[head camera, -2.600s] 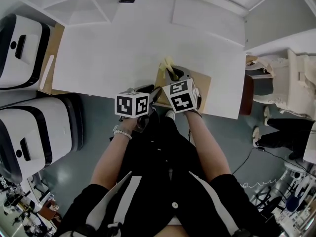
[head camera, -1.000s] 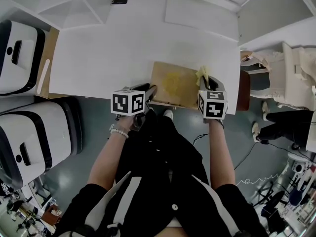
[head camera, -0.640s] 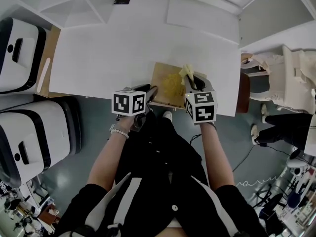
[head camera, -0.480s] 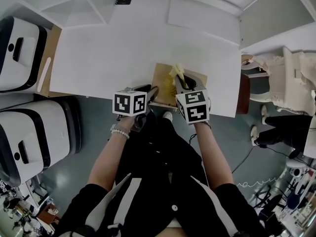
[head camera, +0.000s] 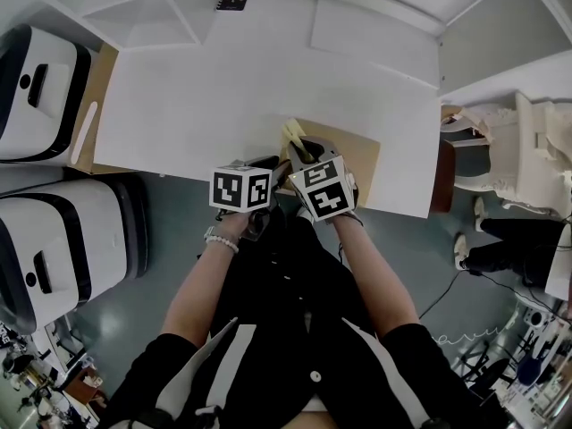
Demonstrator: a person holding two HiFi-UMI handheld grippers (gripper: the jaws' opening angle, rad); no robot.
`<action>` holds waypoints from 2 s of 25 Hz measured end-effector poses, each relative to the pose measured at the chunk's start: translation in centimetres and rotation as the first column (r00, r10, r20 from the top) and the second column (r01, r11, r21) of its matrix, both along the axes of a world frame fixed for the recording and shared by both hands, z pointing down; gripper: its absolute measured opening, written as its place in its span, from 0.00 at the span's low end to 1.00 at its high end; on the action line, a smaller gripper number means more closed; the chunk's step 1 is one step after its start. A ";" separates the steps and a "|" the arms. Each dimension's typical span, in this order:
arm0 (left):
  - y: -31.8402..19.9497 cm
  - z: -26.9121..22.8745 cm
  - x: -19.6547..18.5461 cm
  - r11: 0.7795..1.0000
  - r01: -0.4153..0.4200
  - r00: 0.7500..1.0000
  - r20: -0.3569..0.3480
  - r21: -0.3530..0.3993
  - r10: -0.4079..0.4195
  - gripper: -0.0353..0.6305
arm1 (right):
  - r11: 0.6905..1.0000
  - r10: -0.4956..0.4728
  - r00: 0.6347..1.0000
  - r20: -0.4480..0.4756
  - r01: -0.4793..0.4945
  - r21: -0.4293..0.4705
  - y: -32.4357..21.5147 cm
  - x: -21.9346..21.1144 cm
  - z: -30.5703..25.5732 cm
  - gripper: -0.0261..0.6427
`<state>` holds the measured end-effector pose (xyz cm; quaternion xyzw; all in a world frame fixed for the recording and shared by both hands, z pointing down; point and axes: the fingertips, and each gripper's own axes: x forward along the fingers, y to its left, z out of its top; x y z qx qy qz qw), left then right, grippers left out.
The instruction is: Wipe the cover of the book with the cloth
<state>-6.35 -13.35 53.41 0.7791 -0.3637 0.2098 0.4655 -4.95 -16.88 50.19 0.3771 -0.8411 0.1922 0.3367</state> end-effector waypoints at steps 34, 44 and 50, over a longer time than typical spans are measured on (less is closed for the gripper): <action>0.1 -0.1 0.2 1.000 -0.016 1.000 0.020 -0.004 0.016 0.24 | 0.933 0.357 0.931 -0.076 -0.359 -0.011 4.3 16.6 1.0 0.09; 0.1 -0.1 0.1 1.000 -0.014 1.000 0.028 -0.004 0.014 0.24 | 0.907 0.415 0.905 -0.090 -0.419 -0.026 5.9 19.0 1.2 0.09; 0.1 -0.1 0.2 1.000 -0.013 1.000 0.020 -0.005 0.013 0.24 | 0.909 0.413 0.907 -0.083 -0.416 -0.027 5.8 18.6 0.7 0.09</action>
